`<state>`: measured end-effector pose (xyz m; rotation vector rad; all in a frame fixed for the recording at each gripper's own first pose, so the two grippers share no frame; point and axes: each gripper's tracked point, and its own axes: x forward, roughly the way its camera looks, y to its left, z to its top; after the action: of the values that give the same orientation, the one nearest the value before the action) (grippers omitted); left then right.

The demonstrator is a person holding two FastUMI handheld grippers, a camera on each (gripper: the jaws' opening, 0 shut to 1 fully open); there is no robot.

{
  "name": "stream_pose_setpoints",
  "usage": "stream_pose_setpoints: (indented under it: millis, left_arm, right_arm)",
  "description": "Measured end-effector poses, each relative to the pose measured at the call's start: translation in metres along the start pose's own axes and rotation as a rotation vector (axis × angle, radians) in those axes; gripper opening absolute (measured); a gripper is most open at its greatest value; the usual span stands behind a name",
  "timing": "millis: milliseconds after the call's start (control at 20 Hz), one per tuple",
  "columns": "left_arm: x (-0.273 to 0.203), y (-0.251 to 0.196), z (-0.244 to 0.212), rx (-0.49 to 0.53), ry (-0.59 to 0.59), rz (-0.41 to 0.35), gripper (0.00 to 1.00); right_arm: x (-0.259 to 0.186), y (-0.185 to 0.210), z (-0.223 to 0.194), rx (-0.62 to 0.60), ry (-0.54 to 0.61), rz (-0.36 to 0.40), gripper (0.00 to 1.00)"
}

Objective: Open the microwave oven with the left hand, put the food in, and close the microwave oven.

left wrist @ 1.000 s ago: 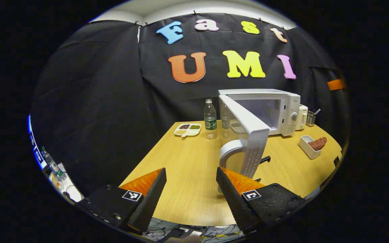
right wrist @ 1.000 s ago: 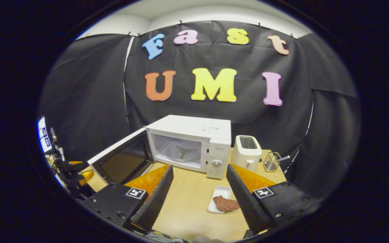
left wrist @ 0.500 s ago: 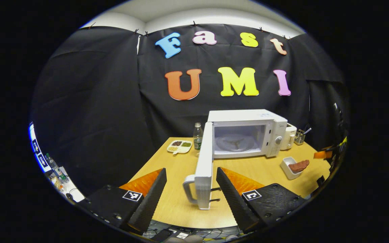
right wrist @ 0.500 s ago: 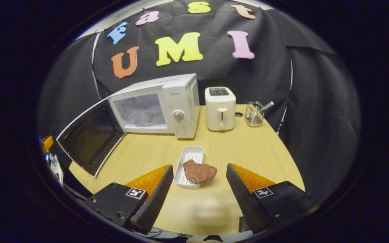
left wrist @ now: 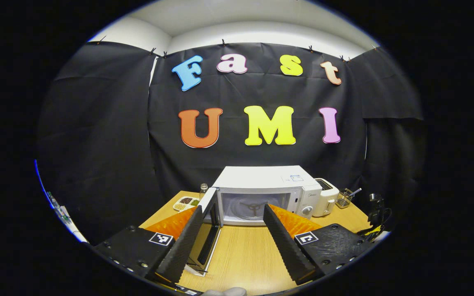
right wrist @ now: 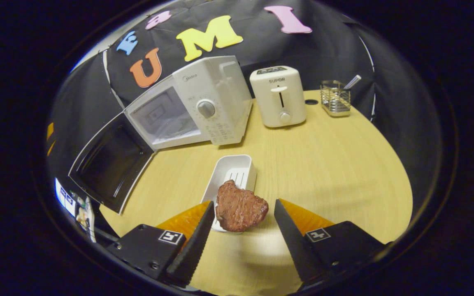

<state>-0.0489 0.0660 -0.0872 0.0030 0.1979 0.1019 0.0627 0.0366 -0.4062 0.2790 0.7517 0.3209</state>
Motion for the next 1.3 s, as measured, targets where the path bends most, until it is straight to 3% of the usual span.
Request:
stream_pose_setpoints:
  millis: [50, 100, 150, 200, 300, 350, 450, 500, 550, 850, 1050, 1300]
  left_arm:
    - [0.003, -0.006, 0.002, 0.007, 0.004, 0.014, 0.92]
    - [0.003, -0.010, 0.003, 0.018, 0.012, 0.027, 0.92]
    - [0.004, -0.014, 0.004, 0.032, 0.022, 0.043, 0.92]
    - [0.003, -0.016, 0.004, 0.045, 0.026, 0.058, 0.92]
    - [0.001, -0.023, 0.009, 0.058, 0.022, 0.069, 0.92]
    - [0.001, -0.025, 0.008, 0.063, 0.025, 0.073, 0.91]
    - [-0.001, -0.024, 0.009, 0.069, 0.020, 0.075, 0.91]
    - [-0.001, -0.024, 0.011, 0.066, 0.015, 0.070, 0.92]
    - [-0.002, -0.021, 0.012, 0.062, 0.011, 0.065, 0.91]
    - [0.002, 0.002, 0.007, 0.070, -0.025, -0.017, 0.92]
    - [0.003, 0.020, 0.002, 0.072, -0.029, -0.089, 0.92]
    - [0.005, 0.041, -0.012, 0.054, -0.008, -0.152, 0.92]
  right_arm:
    - [0.005, 0.001, 0.000, 0.014, 0.022, 0.027, 0.75]
    - [0.007, 0.003, 0.000, 0.025, 0.037, 0.053, 0.69]
    - [0.008, 0.005, 0.000, 0.033, 0.053, 0.077, 0.51]
    - [0.007, 0.003, 0.000, 0.038, 0.071, 0.085, 0.59]
    - [0.004, 0.008, 0.004, 0.038, 0.087, 0.119, 0.50]
    - [0.003, 0.011, 0.008, 0.029, 0.082, 0.128, 0.27]
    - [0.001, 0.005, 0.013, 0.005, 0.074, 0.084, 0.08]
    - [0.000, 0.010, 0.013, 0.007, 0.078, 0.102, 0.17]
    - [-0.005, 0.018, 0.014, 0.011, 0.080, 0.126, 0.16]
    - [-0.029, 0.045, 0.047, -0.031, -0.019, 0.060, 0.15]
    - [-0.036, 0.103, 0.080, -0.079, -0.115, 0.090, 0.15]
    - [-0.001, 0.188, 0.110, -0.080, -0.210, 0.174, 0.15]
